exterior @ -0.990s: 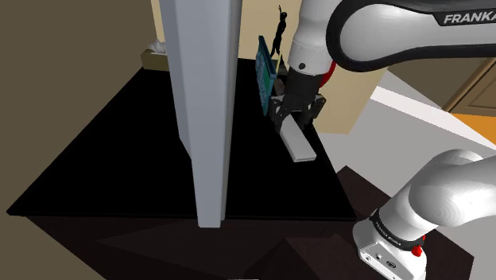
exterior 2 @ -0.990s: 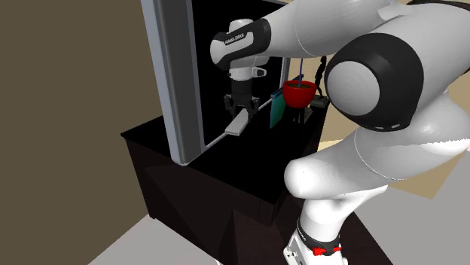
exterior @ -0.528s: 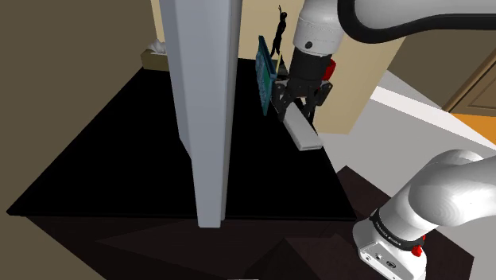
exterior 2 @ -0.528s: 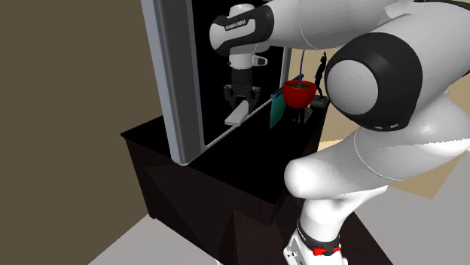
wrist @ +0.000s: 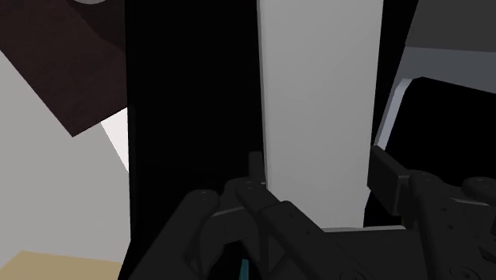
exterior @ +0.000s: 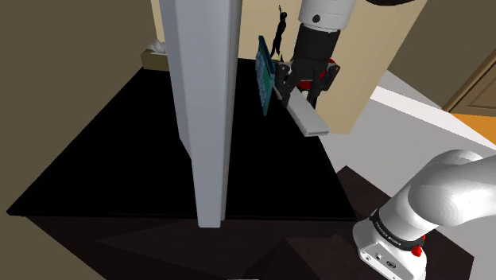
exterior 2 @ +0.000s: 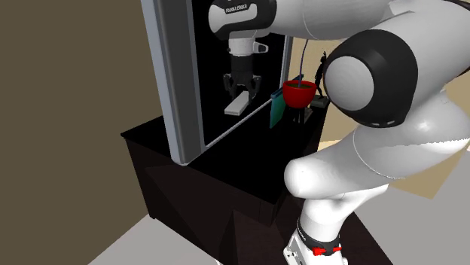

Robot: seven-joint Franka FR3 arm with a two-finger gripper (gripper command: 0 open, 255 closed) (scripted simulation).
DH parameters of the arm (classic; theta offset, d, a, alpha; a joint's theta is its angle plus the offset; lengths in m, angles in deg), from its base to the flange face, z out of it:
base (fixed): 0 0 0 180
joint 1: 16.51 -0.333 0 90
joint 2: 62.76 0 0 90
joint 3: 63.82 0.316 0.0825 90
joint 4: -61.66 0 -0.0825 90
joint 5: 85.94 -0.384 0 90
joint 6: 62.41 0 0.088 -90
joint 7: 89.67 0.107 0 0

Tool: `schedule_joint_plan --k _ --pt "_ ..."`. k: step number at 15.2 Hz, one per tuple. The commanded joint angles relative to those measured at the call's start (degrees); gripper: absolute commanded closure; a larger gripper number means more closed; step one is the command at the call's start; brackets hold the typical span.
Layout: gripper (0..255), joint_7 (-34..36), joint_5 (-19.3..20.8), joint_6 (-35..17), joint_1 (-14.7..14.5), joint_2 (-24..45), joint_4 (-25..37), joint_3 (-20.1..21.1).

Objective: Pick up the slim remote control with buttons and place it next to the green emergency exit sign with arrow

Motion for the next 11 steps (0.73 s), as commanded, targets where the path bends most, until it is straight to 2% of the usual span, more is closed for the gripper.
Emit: schedule_joint_plan --k 1,2,11 --pt "255 0.08 0.25 1.69 0.14 0.26 1.94 -0.26" --pt "255 0.1 0.3 2.0 0.17 0.33 2.31 -0.3" --pt "255 -4.32 6.97 -0.96 5.45 16.08 13.97 -2.03"
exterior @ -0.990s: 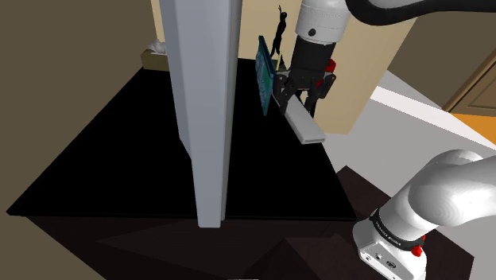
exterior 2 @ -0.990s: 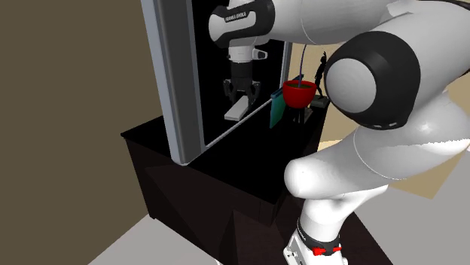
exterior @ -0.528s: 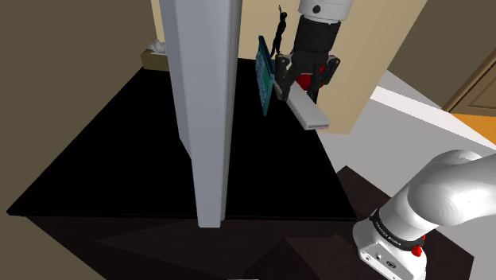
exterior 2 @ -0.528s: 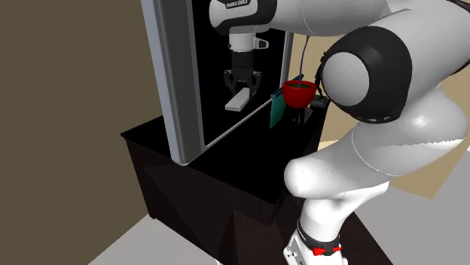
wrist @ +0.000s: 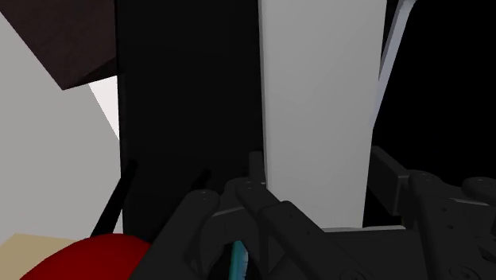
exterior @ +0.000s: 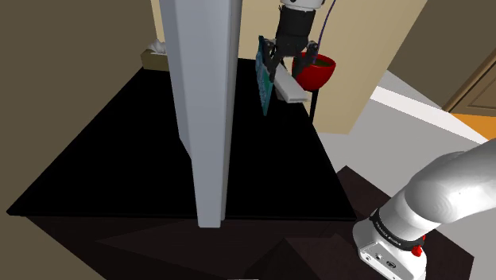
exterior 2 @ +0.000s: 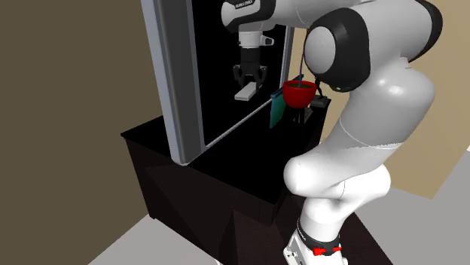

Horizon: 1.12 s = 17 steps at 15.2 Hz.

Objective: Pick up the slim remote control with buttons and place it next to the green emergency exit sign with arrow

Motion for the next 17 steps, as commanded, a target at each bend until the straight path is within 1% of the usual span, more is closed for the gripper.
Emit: schedule_joint_plan --k 1,6,10,14,17 --pt "255 -0.75 1.65 -0.26 1.04 4.05 3.55 -0.25" --pt "255 -2.07 5.63 0.18 2.82 14.03 13.22 -0.74" --pt "255 -2.87 9.01 1.8 3.41 22.73 22.88 -1.15" --pt "255 -3.71 12.57 4.94 3.0 32.43 35.07 -1.7" --pt "255 -4.61 15.45 8.82 1.71 40.98 47.13 -2.35"
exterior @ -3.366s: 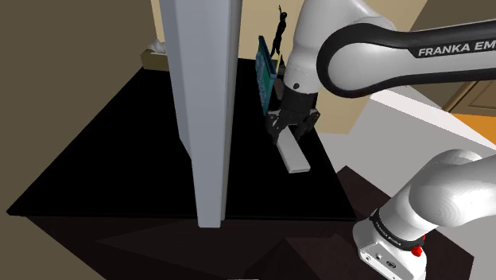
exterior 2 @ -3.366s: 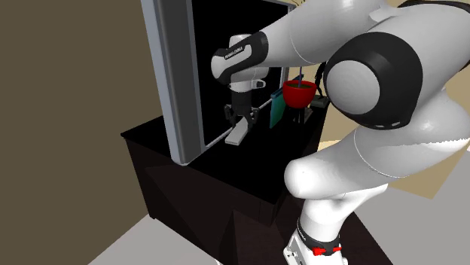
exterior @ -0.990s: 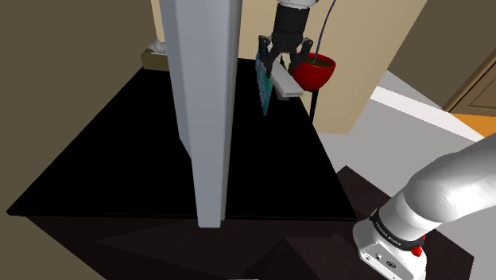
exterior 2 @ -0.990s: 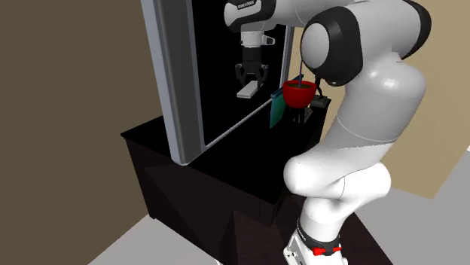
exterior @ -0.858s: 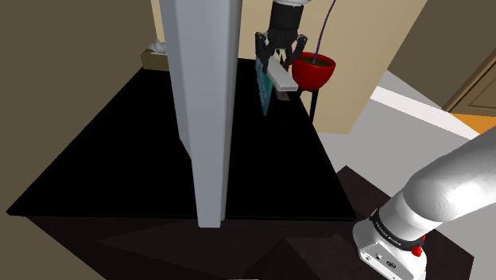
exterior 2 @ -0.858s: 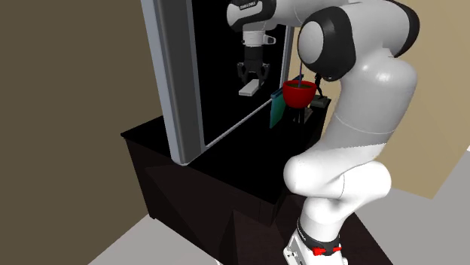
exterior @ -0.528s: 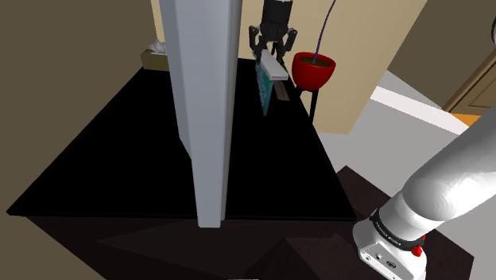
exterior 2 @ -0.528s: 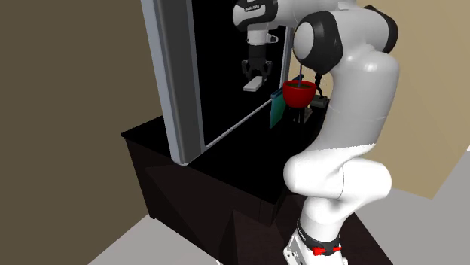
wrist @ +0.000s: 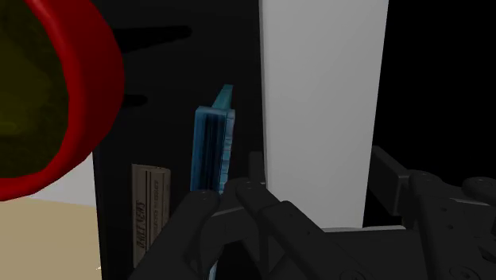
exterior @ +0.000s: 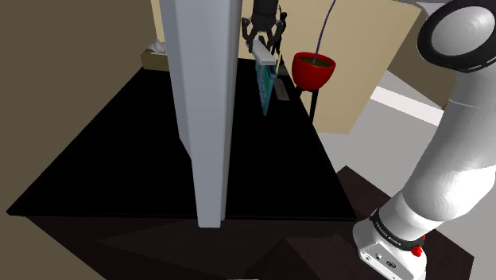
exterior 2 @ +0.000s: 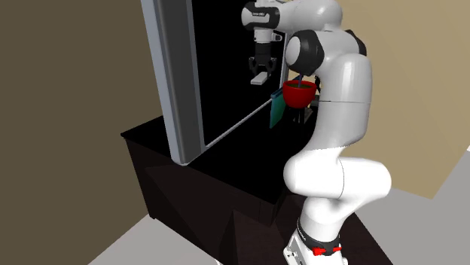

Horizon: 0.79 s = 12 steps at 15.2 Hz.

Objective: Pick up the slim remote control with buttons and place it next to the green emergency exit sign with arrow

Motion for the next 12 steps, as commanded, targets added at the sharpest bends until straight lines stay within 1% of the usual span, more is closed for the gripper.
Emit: schedule_joint_plan --k 1,2,7,12 --pt "255 -0.59 2.13 3.41 -1.33 6.52 9.7 -0.5" --pt "255 -0.98 2.95 5.04 -2.06 9.31 14.1 -0.81" --pt "255 -0.84 2.06 -0.45 -0.7 6.8 6.11 -0.77" --pt "255 -0.72 1.58 -5.2 0.24 5.3 -0.14 -0.74"
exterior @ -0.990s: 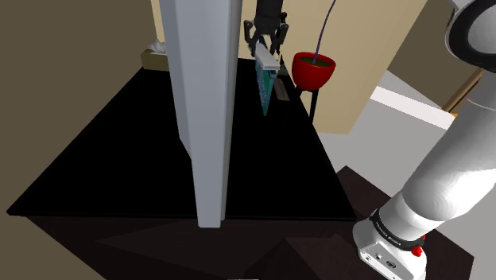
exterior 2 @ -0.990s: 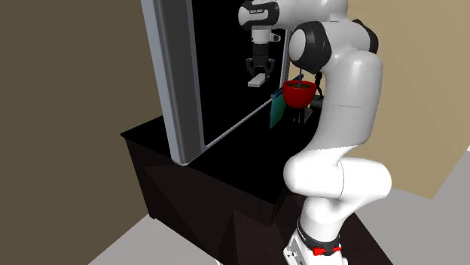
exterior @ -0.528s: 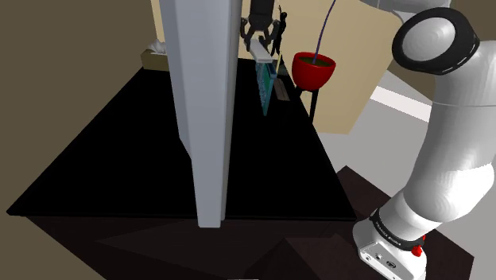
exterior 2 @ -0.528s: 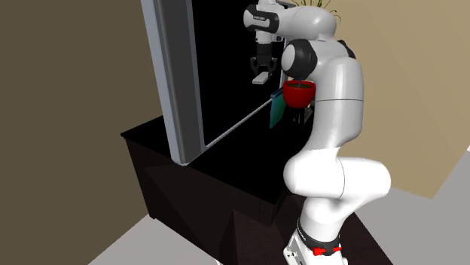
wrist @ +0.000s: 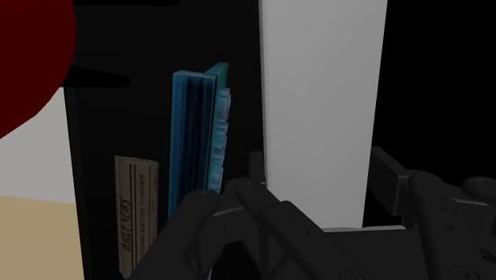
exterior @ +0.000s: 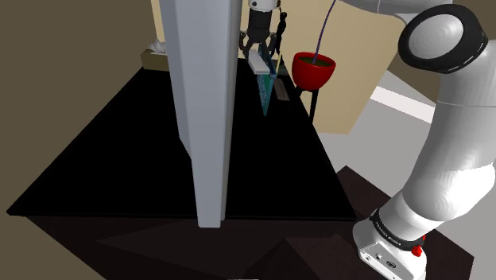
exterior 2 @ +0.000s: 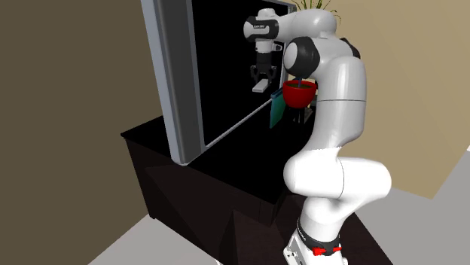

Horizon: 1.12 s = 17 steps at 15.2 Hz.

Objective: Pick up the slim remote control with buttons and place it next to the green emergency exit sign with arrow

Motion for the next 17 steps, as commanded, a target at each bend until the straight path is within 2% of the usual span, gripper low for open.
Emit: schedule_joint_plan --k 1,17 --pt "255 0.15 -0.12 -1.96 0.24 -0.41 -2.33 0.02" --pt "255 0.79 -0.12 -14.68 1.53 -1.16 -15.87 -0.25"
